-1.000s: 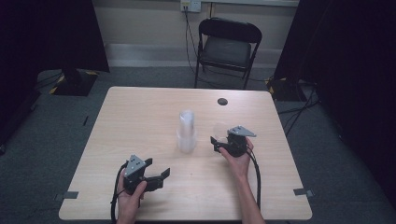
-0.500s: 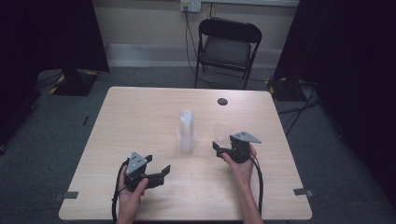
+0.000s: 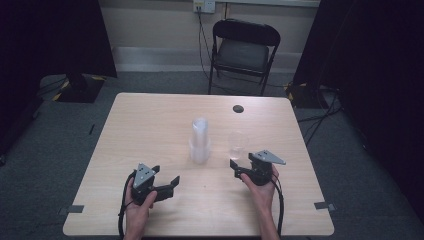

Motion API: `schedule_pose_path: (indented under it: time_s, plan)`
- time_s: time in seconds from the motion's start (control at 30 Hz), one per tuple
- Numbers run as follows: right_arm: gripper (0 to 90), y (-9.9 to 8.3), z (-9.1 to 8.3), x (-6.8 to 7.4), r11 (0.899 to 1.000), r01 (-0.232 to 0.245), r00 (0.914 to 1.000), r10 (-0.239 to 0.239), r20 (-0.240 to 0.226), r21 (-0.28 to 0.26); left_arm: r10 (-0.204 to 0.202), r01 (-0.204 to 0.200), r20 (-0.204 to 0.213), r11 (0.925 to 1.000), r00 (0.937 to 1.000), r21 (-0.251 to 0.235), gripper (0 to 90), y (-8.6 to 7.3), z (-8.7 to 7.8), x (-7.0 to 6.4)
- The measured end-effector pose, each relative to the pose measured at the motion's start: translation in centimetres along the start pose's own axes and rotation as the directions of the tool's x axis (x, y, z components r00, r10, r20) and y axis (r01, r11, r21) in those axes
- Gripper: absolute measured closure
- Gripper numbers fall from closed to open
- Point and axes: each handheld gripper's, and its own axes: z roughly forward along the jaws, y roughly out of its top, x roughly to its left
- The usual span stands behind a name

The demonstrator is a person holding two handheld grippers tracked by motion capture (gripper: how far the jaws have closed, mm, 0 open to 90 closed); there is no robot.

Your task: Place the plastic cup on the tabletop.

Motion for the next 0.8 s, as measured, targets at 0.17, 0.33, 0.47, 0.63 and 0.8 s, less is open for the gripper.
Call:
schedule_pose_path:
  time_s: [0.17, 0.33, 0.47, 0.63, 0.8]
  plan:
    - [16.6, -0.7, -1.4, 0.4, 1.0, -0.015, 0.9999, 0.015, -0.005, -0.015, 0.016, -0.016, -0.018, 0.9998, 0.9997, -0.007, 15.8, -0.3, 0.0, -0.1]
    - [17.6, -1.4, -2.8, 0.9, 0.999, -0.038, 0.9992, 0.038, -0.012, -0.016, 0.009, -0.01, -0.019, 0.9999, 0.9998, -0.012, 15.8, -0.4, -0.1, -0.1]
    - [17.2, -2.2, -3.7, 1.0, 0.999, -0.033, 0.9994, 0.033, -0.004, -0.015, 0.003, -0.003, -0.021, 0.9999, 0.9998, -0.012, 15.8, -0.5, -0.4, 0.0]
    - [16.7, -3.3, -4.6, 0.7, 0.999, -0.046, 0.9987, 0.046, 0.022, -0.011, -0.015, 0.014, -0.033, 0.9997, 0.9993, -0.022, 15.9, -0.9, -0.7, 0.5]
    - [15.0, -4.3, -5.5, 0.9, 0.999, -0.042, 0.9969, 0.042, 0.066, -0.014, -0.045, 0.044, -0.046, 0.9988, 0.9979, -0.022, 16.0, -1.6, -0.7, 1.1]
